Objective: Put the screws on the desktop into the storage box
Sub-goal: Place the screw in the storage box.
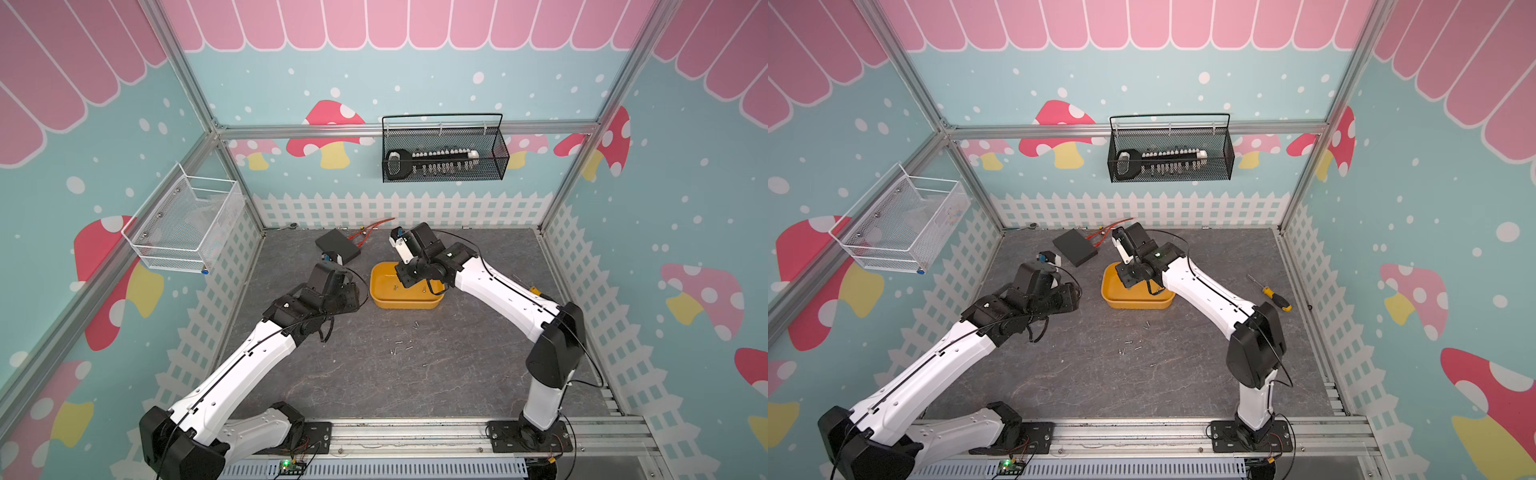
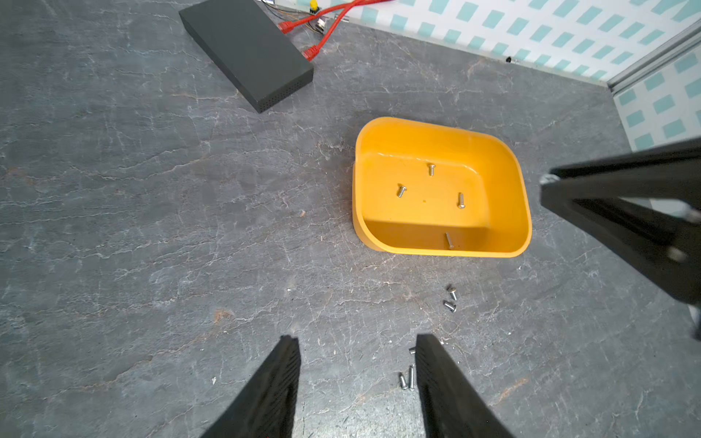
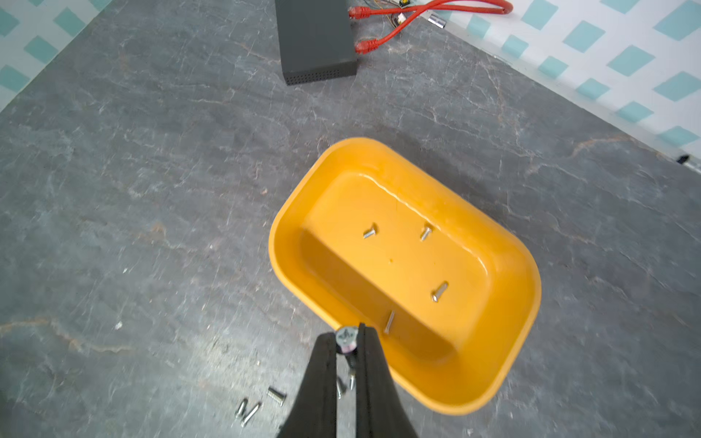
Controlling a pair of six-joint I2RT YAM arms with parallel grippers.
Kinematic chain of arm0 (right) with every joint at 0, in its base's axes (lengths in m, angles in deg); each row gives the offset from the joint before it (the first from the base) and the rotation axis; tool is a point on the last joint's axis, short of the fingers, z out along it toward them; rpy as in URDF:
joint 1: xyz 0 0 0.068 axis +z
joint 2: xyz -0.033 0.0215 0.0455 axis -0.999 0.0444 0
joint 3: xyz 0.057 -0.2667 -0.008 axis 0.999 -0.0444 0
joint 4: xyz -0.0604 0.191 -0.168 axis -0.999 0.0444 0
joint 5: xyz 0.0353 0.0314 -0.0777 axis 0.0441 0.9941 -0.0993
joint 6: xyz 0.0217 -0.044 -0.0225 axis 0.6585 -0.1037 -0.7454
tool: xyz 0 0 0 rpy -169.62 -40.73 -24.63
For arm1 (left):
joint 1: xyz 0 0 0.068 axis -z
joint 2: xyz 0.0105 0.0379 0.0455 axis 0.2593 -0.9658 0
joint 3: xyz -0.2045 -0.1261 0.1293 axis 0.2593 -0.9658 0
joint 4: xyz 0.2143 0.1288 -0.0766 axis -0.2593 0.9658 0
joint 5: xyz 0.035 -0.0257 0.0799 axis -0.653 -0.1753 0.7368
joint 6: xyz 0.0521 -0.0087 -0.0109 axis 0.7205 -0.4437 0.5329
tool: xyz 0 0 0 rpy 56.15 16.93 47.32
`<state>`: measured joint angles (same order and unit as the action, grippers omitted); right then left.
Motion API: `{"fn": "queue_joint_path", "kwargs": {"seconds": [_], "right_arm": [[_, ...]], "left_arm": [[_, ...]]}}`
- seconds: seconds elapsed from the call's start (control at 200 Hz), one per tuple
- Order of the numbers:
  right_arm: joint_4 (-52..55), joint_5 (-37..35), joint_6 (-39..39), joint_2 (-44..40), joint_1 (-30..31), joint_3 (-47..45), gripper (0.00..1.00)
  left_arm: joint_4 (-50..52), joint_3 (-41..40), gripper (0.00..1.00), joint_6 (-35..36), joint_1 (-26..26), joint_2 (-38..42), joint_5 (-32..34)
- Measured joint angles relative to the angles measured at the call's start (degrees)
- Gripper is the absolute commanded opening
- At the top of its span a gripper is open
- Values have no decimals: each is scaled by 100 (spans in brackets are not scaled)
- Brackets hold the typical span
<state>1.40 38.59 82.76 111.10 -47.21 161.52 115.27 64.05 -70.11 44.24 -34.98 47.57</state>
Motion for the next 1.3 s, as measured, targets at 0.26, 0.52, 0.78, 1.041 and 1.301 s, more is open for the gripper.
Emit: {"fn": "queue_joint_path", "kwargs": {"seconds": [0.26,0.52,0.78,1.041,1.301], "right_arm": [[391,286,-260,1792,-280,1558,0],[728,417,-328,2669,-435,2524,0],[802,498,-341,3080,-619,2719,0],[859,570,-350,3460,-623,2732,1],[859,634,-374,3491,-623,2782,6]], "left_arm": [[11,0,53,55,-240,179,-39],[24,0,53,142,-334,195,-177],[24,-17,53,192,-411,195,-278],[22,-31,53,232,-450,195,-321],[20,-72,53,280,-468,195,-396]]}}
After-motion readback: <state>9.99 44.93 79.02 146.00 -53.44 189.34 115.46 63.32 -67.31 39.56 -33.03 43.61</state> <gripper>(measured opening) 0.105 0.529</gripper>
